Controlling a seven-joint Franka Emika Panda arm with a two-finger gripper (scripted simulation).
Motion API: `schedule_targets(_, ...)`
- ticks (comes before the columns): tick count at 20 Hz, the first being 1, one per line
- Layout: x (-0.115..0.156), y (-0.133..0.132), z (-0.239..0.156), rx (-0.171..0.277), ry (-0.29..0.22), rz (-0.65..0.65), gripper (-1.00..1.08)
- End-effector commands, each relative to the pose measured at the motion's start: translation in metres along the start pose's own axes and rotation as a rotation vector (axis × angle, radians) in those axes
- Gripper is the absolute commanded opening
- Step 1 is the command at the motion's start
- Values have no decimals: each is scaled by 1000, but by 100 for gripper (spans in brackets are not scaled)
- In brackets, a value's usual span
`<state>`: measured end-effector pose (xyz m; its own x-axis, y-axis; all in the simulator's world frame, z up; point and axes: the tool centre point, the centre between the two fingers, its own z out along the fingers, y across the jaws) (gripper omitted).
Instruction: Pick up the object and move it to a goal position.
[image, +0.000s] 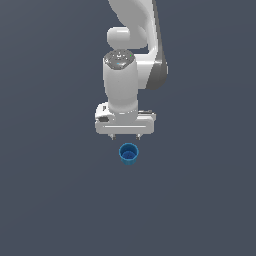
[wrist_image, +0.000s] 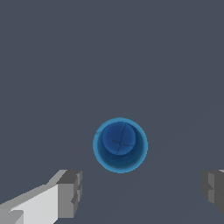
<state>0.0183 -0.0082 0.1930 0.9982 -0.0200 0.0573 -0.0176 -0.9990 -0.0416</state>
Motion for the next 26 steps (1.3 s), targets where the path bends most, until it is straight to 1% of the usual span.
schedule_targets(1,0,0,0,0,0,0,28)
schedule_targets(9,1,-15,-2,-1,5,-38,28)
schedule_targets(17,0,-14,1,0,5,-57,28)
schedule_targets(26,-4,-9,13,5,6,-169,28)
